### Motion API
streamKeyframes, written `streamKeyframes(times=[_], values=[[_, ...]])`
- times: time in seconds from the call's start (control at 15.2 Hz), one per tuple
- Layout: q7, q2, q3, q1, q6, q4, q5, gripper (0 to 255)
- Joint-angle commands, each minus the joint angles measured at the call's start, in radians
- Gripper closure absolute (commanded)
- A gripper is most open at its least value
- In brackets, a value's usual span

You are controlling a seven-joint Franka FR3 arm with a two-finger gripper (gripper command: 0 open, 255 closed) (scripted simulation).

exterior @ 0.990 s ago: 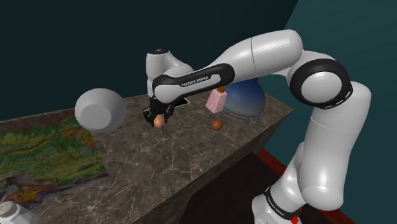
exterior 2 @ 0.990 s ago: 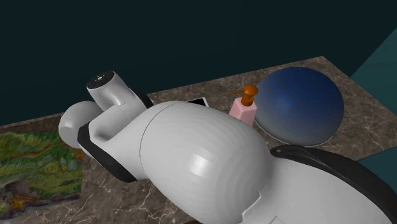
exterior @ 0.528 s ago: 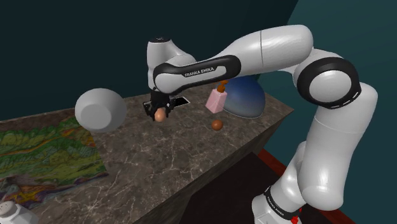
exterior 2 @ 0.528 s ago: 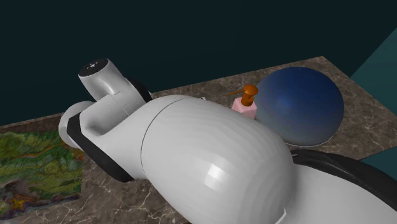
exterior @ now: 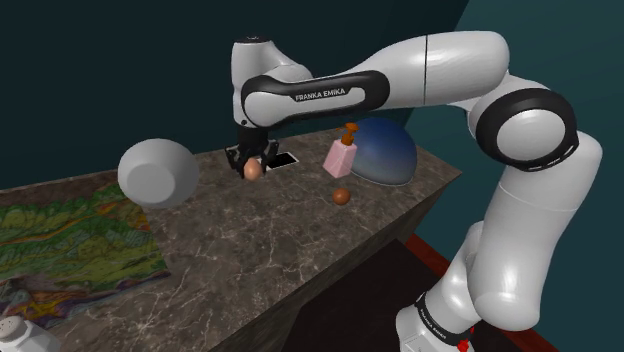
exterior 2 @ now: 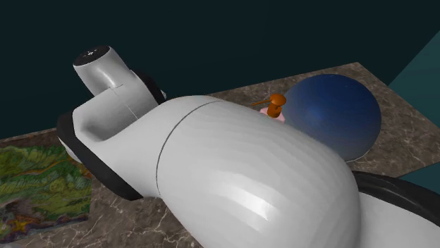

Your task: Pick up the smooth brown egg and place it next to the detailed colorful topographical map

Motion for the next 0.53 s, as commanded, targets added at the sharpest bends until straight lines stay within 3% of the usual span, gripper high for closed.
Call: streamKeyframes(times=[0.0,0.2,0.46], values=[[-0.004,-0.008,0.0,-0.001,-0.024,0.016,0.002,255],[-0.007,-0.015,0.0,0.0,-0.051,0.035,0.003,255],[0.079,-0.038,0.033,0.052,-0.052,0.006,0.002,255]])
